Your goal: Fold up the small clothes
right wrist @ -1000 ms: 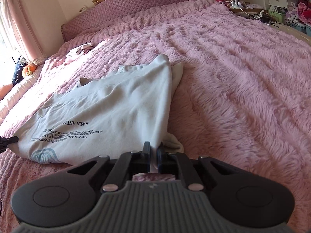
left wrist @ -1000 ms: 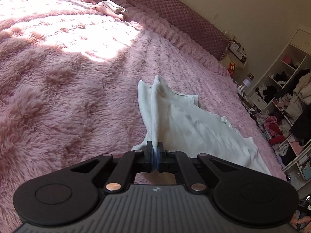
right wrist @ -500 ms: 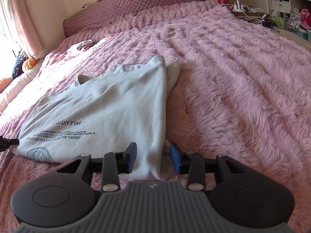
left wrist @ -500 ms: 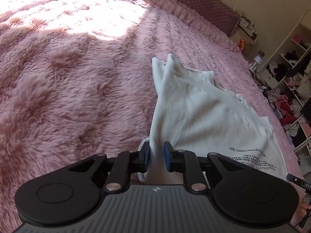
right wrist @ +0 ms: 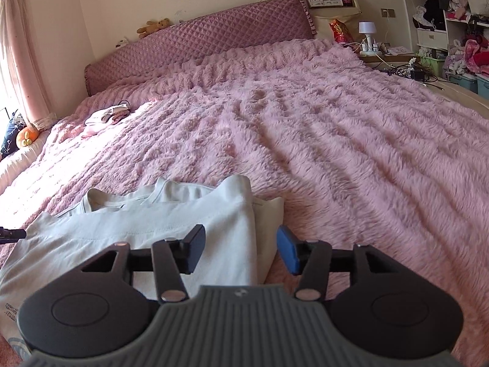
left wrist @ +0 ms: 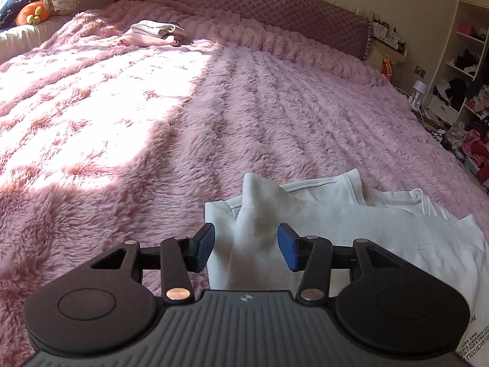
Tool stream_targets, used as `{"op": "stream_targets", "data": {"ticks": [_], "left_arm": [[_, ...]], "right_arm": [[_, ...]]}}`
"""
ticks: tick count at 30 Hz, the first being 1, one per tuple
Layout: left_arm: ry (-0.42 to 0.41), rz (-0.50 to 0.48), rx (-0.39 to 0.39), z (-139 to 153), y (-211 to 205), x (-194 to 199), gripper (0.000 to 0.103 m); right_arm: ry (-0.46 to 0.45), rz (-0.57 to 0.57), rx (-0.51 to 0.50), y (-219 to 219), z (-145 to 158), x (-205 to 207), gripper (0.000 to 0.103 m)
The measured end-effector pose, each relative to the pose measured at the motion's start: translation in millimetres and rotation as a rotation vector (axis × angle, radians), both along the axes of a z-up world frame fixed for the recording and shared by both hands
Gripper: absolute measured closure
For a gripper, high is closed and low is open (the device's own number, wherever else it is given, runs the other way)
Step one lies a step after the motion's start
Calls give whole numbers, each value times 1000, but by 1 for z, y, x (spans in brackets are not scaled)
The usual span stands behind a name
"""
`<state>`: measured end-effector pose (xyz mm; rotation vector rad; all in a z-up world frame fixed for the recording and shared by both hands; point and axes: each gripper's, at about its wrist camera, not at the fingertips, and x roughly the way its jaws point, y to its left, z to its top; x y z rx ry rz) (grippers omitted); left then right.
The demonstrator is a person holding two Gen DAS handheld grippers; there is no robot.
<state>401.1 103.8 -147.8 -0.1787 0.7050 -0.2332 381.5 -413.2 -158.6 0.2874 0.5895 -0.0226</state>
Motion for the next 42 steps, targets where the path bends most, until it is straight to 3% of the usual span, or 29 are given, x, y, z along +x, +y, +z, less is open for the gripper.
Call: {"op": "stream_targets", "data": {"ticks": [3,5,6,8,11,14,18,19,22,23,26,29,33,38,40,41,42], "left_arm": [[-4,-42,-22,-4,-8,8,49],[0,-49,14,-9,-14,10,73],[3,-37,34,-11,-15,10,96],[-45,-8,13,-10,-9,2,96],[-142,52,52,-4,-6,-9,96],[-32,36,85,-18,-10,11,96],[10,32,122,-23,-15,19,85],[15,33,110,-20,-13,18,78],[-5,10,72,-4,1,0,76],[-11,5,62,0,5,-9,76],[-22,-30,-9,15,19,-54,75],[-19,-40,-41,19,30,-102,67],[6,5,-120,7,52,-146,60],[140,68,-350,-25,83,-151,60],[171,73,-427,-35,89,-146,60],[185,65,-459,-39,91,-141,60],[185,66,-477,-40,93,-138,60]], "right_arm": [[0,0,-18,2,-6,16,53],[5,2,-18,1,-11,25,48],[6,0,-15,1,-14,29,47],[2,3,-4,1,-17,34,47],[-8,14,5,4,-20,39,47],[9,12,-35,11,-26,43,47],[56,-8,-51,11,-36,47,66],[52,-14,-40,9,-34,45,68],[30,-26,-14,4,-21,29,68],[18,-25,1,1,-16,20,63],[-4,-16,66,-6,0,-18,61],[17,20,135,-10,5,-65,52],[84,57,170,-4,-6,-117,50],[180,70,222,4,-32,-137,50],[176,74,208,9,-34,-138,67],[182,87,211,10,-34,-137,91],[193,90,222,10,-35,-135,93]]}}
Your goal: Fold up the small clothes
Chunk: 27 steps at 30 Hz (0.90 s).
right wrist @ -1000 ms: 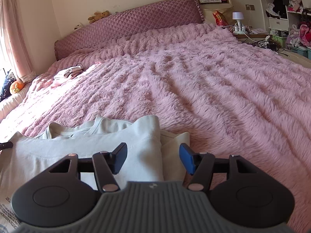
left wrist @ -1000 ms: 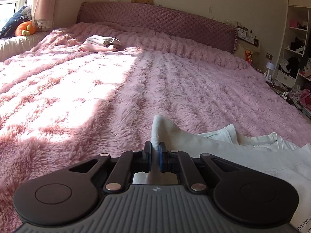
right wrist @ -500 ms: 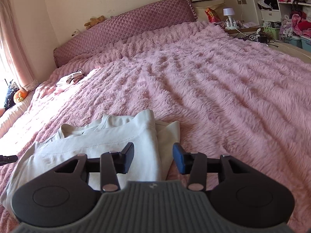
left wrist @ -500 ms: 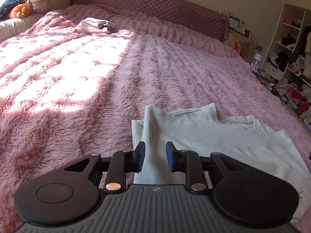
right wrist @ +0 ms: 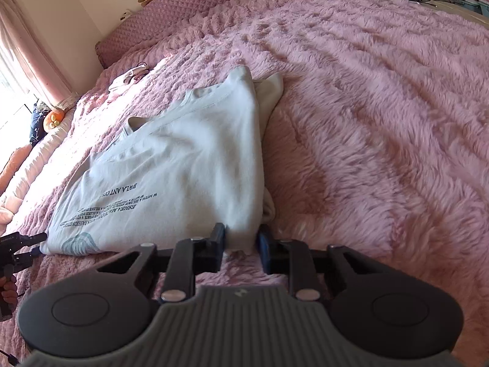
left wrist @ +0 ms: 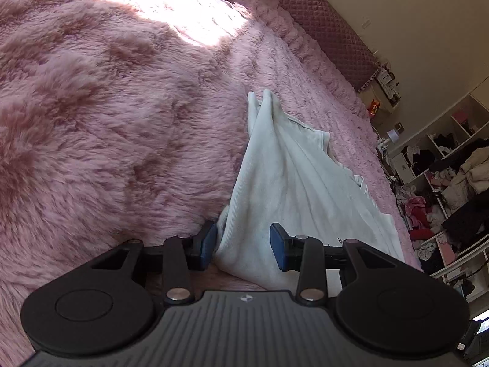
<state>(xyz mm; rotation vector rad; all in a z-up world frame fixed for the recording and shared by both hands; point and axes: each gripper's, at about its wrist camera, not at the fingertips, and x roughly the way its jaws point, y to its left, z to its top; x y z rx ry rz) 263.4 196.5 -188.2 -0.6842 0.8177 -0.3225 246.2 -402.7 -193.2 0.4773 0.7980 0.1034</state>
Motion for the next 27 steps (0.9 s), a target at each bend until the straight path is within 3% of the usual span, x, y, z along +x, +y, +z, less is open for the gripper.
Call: {"op": "stream_targets", "data": {"ticks": [1,3,6,8,11,14,16,17,18,23,27], "left_arm": [[-4,-10,-13,0,0,3,67],[1,-44,4,4,-2,7,94],[-45,-64,-36,19,0,2,95],[-22,-83,13,24,-1,1,97],[65,-125,149,8,-13,3,99],[89,-110,127,-2,-13,8,98],[83,-112,112,0,-11,5,95],[77,-112,113,2,-10,3,93],[71,-110,112,6,-7,0,92],[-43,-112,185,43,-17,-17,92],[-159,-153,233,63,-57,-18,91]], "right_arm": [[9,-7,-1,0,1,2,94],[11,-1,-25,0,6,5,96],[-35,5,-66,-3,28,-1,98],[-43,14,-81,-7,38,-2,99],[10,21,-107,-12,26,3,99],[50,16,-109,-9,4,6,97],[41,6,-123,-5,3,4,90],[34,3,-143,-3,5,2,77],[29,1,-174,0,10,0,67],[-76,45,-300,25,53,5,67],[-173,147,-291,70,83,55,68]]}}
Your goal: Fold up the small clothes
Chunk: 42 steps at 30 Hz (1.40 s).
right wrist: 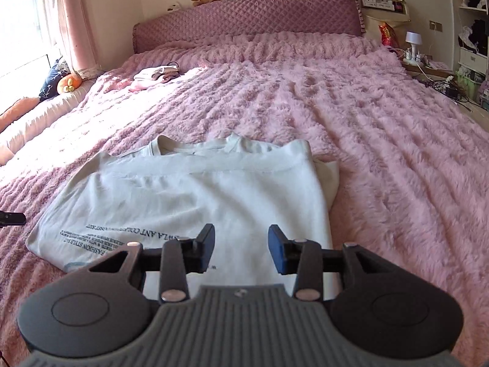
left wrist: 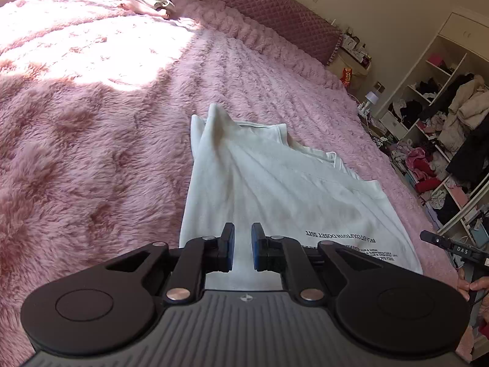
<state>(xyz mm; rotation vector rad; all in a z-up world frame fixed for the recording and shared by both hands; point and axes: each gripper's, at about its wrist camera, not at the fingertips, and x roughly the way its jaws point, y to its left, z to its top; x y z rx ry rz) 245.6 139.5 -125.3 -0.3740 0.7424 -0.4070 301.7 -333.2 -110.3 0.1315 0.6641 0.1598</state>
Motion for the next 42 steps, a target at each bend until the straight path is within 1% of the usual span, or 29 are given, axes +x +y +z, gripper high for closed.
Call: {"op": "stream_targets", "data": {"ticks": [1,2,3,4,5,6,7,8,10,13,15,17,19,20,23,26,29,32,37,42], "left_arm": [[-16,-13,10,2,-10,1,88],[-27,-32,21,2,-21,4,86],[-38,-39,35,1,-28,5,80],[-42,-42,50,0,-35,7,71],[-40,-44,82,-3,-42,9,66],[-39,-35,110,-5,-48,11,56],[-39,-26,141,-8,-53,13,51],[-45,-23,172,-10,-57,11,49],[-49,-14,204,-16,-60,10,42],[-20,-10,206,-25,-60,11,40],[-13,-14,205,-29,-59,11,38],[-21,-18,214,-32,-61,10,37],[-26,-27,218,-33,-62,9,32],[-26,-29,221,-34,-62,8,31],[-27,-28,235,-36,-65,9,29],[-26,-17,228,-35,-67,11,27],[-12,-6,210,-34,-64,11,27],[9,4,186,-31,-59,11,27],[50,36,142,-24,-47,6,27],[89,61,120,-18,-38,-3,27]], "right_arm": [[-16,15,-8,14,4,16,69],[-30,31,-17,27,5,33,73],[-36,51,-32,41,7,53,82],[-34,61,-47,54,6,72,87],[-21,71,-60,65,3,92,94],[-4,76,-72,77,-1,114,97],[11,68,-83,86,-5,132,97],[29,62,-98,94,-10,150,97],[49,50,-135,111,-19,183,97],[68,28,-207,130,-32,222,97],[84,18,-232,137,-42,241,97],[97,11,-255,142,-50,255,97],[120,8,-279,147,-59,264,97],[128,10,-288,148,-63,266,97],[134,12,-283,149,-69,261,97],[111,18,-258,148,-67,234,97],[99,50,-252,147,-62,196,97],[141,104,-245,147,-62,155,97],[181,168,-228,148,-61,83,97],[184,215,-224,155,-55,22,97]]}}
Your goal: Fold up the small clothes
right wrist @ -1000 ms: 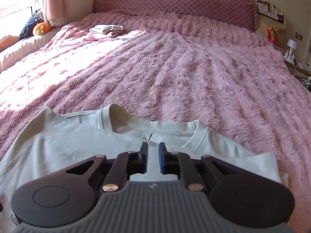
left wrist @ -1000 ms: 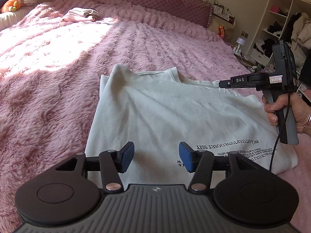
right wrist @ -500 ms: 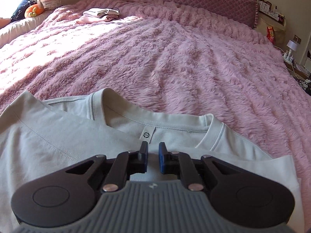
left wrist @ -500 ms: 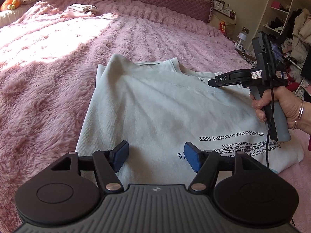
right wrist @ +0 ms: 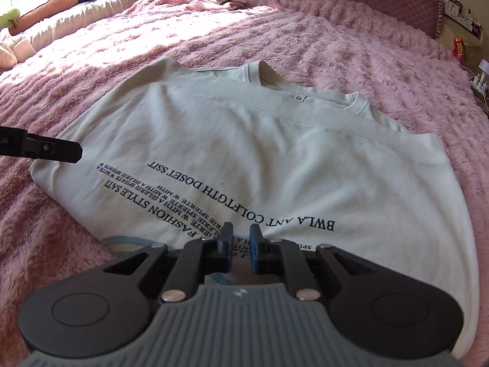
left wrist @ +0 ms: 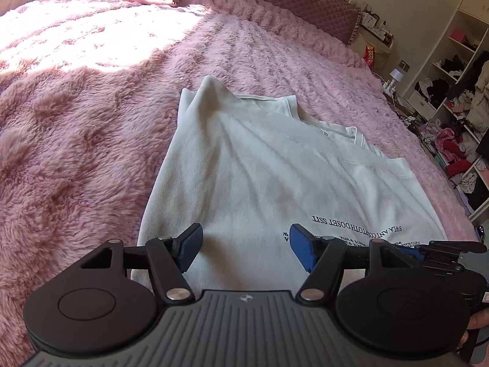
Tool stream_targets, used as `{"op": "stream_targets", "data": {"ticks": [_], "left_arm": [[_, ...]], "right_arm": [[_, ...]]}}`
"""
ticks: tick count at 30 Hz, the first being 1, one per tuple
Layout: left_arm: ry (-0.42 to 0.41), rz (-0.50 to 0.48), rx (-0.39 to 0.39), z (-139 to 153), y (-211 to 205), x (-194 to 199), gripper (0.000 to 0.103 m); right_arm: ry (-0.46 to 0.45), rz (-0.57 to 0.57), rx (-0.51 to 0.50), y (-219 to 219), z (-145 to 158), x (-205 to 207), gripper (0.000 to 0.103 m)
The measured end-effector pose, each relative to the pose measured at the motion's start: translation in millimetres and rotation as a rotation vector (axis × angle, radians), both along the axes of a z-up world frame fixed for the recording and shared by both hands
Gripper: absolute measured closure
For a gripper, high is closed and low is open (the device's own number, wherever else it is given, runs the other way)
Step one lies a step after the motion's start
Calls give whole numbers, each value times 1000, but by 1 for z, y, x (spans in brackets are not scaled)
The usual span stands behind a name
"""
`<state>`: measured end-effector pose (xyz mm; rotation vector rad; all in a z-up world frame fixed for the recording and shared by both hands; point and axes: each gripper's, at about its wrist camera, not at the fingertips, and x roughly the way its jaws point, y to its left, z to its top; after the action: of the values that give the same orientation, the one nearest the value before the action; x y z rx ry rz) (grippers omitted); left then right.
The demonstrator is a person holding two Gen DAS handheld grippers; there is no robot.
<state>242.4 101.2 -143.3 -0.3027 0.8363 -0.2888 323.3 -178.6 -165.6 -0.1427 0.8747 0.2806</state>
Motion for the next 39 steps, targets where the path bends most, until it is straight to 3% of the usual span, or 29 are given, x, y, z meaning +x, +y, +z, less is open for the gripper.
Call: {"op": "stream_targets", "data": {"ticks": [6,10,13,14,15,19,25,30,33,35,39], "left_arm": [[14,0,11,6,9,-9,27],[-12,-57,40,11,18,-11,27],[-23,-80,67,17,29,-7,27],[-23,-83,72,19,32,-5,27],[-20,-86,75,22,36,-1,27],[-12,-78,62,27,49,13,26],[71,-43,-112,10,73,53,25],[122,-40,-144,-13,73,86,25],[153,-45,-204,-26,74,103,25],[165,-49,-218,-31,73,113,25],[169,-66,-242,-37,68,131,24]], "right_arm": [[29,12,4,4,0,-37,97],[83,-65,92,0,7,-46,97],[12,-58,140,15,22,-60,92],[-21,-52,134,24,27,-65,85],[-55,-39,120,35,31,-69,76],[-138,79,54,87,38,-78,70],[-205,264,-32,157,22,-76,69],[-289,371,-162,195,7,-75,64],[-319,433,-249,214,-5,-75,63],[-321,454,-301,222,-15,-73,62],[-409,480,-387,235,-25,-72,57]]}}
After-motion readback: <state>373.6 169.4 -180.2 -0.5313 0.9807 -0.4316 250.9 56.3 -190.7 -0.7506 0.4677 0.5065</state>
